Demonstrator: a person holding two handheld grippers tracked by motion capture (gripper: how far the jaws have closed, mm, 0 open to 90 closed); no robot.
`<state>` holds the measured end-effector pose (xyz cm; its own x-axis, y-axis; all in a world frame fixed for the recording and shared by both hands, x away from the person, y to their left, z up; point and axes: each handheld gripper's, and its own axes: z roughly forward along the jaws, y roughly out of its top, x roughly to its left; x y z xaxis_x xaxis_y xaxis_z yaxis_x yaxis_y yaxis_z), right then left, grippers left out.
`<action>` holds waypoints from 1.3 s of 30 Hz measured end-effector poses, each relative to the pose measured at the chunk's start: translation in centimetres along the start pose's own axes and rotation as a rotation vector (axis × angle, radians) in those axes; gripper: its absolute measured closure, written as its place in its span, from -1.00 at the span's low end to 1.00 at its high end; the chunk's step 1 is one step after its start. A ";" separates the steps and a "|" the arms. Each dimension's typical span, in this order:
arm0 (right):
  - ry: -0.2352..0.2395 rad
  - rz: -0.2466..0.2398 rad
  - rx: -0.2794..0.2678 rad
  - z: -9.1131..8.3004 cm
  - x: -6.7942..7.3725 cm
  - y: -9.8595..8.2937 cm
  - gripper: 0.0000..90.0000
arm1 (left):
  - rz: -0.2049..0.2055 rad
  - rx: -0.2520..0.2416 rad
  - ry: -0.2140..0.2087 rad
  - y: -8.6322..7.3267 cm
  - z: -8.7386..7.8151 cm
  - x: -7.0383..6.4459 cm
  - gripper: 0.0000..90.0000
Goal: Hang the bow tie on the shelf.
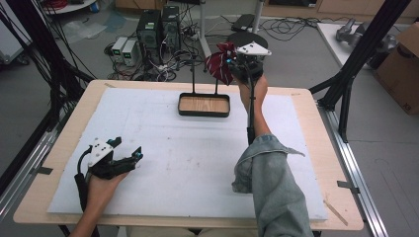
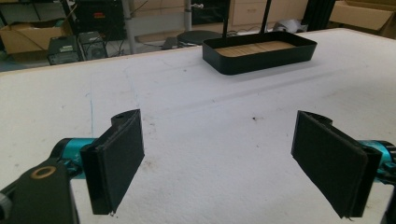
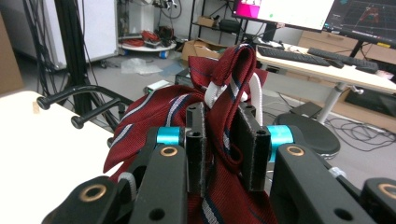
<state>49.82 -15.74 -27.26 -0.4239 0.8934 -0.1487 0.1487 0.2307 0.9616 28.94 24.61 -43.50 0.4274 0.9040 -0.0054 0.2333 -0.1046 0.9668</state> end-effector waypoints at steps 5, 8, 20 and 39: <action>0.006 -0.020 -0.001 0.3 0.2 0.1 0.67 | 0.000 0.001 -0.001 0.0 0.0 -0.1 -0.62; -0.001 -0.038 0.000 0.6 0.1 0.0 0.67 | -0.001 0.002 -0.002 0.0 0.0 -0.1 -0.62; 0.010 0.038 0.000 0.4 -1.3 -0.6 0.66 | -0.001 0.007 -0.003 -0.2 -0.1 0.0 -0.62; -0.034 0.079 -0.001 0.3 -1.1 -0.6 0.66 | -0.001 0.013 -0.009 -0.3 0.1 -0.2 -0.62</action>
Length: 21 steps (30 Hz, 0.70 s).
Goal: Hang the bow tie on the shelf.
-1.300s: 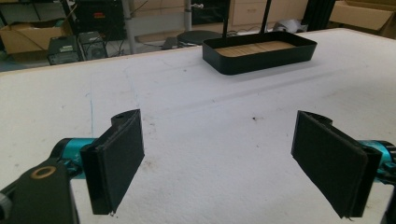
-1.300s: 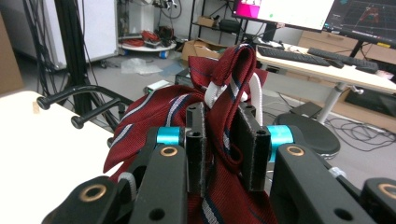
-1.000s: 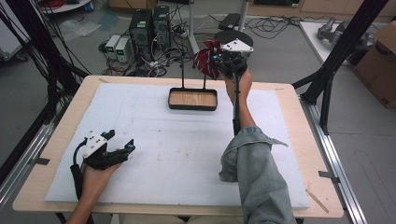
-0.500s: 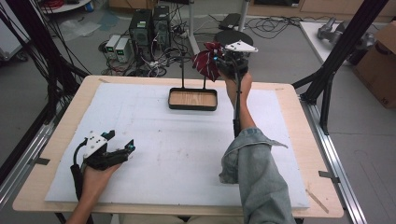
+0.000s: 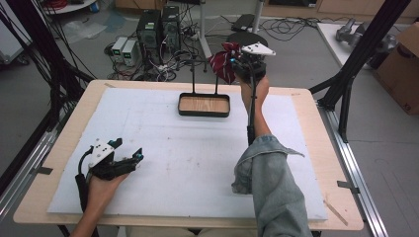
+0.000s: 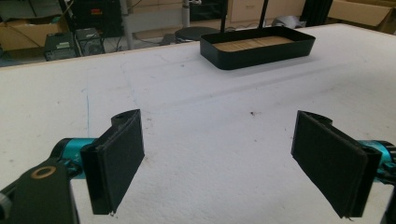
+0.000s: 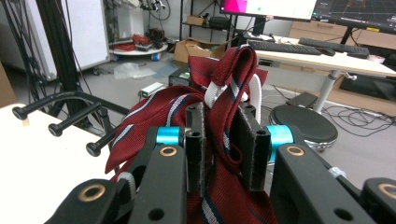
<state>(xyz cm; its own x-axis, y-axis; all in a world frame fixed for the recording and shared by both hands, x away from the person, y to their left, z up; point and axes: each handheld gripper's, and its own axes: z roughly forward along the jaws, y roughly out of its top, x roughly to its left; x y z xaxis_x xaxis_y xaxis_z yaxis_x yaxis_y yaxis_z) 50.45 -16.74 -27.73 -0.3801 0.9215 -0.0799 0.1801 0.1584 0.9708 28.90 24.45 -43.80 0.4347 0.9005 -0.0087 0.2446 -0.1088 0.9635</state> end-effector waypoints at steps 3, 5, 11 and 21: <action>-0.009 -0.005 -0.009 -0.1 -0.2 0.1 0.66 | 0.001 0.000 -0.004 0.0 0.1 -0.1 -0.62; -0.013 -0.006 -0.011 -0.1 -0.3 0.1 0.66 | 0.002 0.002 -0.005 0.0 0.1 -0.1 -0.62; -0.002 0.005 -0.019 0.5 -0.4 -0.2 0.66 | -0.001 0.001 -0.006 -0.1 0.1 -0.1 -0.62; 0.057 0.022 -0.036 1.7 -0.3 0.5 0.66 | 0.000 0.010 -0.010 -0.2 0.1 -0.1 -0.62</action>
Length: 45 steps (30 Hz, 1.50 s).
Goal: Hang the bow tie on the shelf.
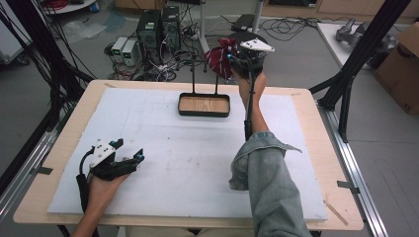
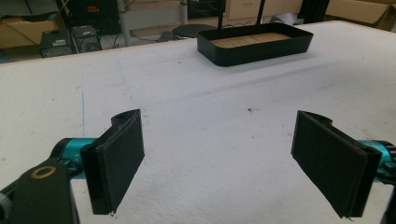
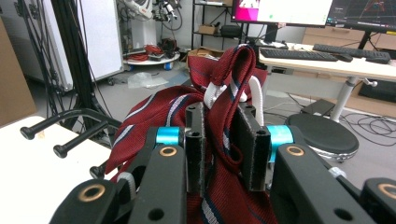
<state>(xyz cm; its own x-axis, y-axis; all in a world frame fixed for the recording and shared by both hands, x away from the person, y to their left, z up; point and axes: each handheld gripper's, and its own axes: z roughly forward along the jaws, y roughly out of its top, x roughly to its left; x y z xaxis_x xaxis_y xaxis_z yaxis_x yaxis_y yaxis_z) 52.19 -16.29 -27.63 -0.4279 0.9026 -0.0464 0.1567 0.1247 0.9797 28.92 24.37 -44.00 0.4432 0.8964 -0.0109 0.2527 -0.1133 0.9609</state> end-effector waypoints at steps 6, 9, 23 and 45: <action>0.038 0.028 0.004 0.2 0.3 0.1 0.66 | -0.003 -0.003 0.005 0.0 -0.2 0.2 -0.62; 0.122 0.057 0.031 0.4 1.0 0.1 0.64 | -0.007 -0.005 0.004 0.0 -0.3 0.1 -0.62; 0.211 -0.023 0.084 -0.7 1.4 -2.8 0.64 | 0.000 0.004 -0.002 0.0 0.0 -0.2 -0.62; 0.210 -0.036 0.239 0.4 1.4 -4.6 0.60 | 0.003 0.000 -0.010 0.1 0.0 -0.3 -0.62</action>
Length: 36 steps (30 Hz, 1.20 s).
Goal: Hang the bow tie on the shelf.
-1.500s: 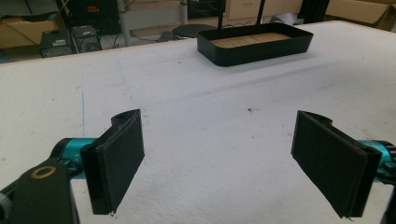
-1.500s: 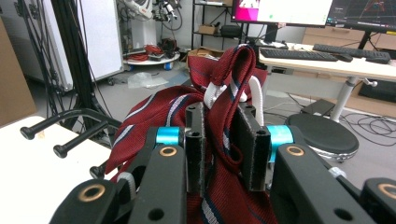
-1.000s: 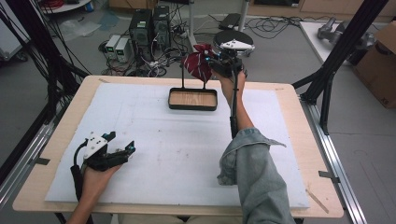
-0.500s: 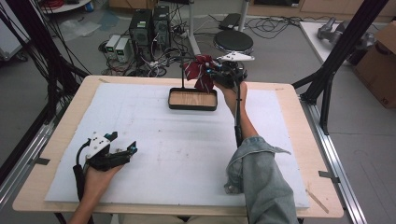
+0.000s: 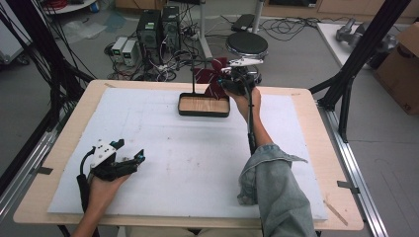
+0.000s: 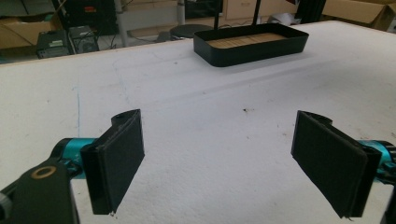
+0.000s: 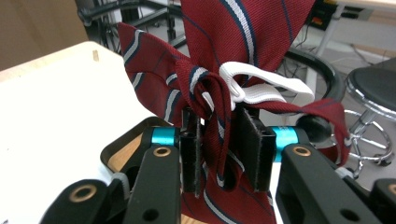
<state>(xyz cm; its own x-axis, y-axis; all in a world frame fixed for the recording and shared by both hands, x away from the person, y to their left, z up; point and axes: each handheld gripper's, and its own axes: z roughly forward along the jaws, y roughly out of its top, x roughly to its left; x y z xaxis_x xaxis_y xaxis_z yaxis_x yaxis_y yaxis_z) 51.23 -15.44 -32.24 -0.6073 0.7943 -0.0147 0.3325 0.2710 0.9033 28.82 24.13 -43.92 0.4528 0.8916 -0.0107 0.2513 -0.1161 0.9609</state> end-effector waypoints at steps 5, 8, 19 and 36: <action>-0.003 -0.015 0.038 0.3 0.0 -0.2 0.62 | 0.008 0.003 -0.002 0.0 0.0 0.0 -0.62; -0.005 -0.012 0.073 0.6 -0.2 -0.4 0.63 | 0.004 -0.002 -0.002 0.0 0.0 -0.1 -0.62; -0.048 -0.048 0.139 1.1 -0.1 -0.7 0.39 | 0.007 0.000 -0.007 0.1 -0.1 -0.1 -0.62; -0.096 -0.036 0.026 -5.2 0.7 1.8 -0.18 | 0.004 -0.013 -0.008 0.3 -0.1 -0.2 -0.62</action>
<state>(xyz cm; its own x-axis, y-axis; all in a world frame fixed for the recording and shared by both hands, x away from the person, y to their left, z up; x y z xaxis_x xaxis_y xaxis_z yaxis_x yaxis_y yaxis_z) 47.62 -17.29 -28.41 -0.5476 0.8320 -0.0891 0.3308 0.3131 0.8902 28.77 23.98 -43.59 0.4605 0.8876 -0.0086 0.2382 -0.1143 0.9645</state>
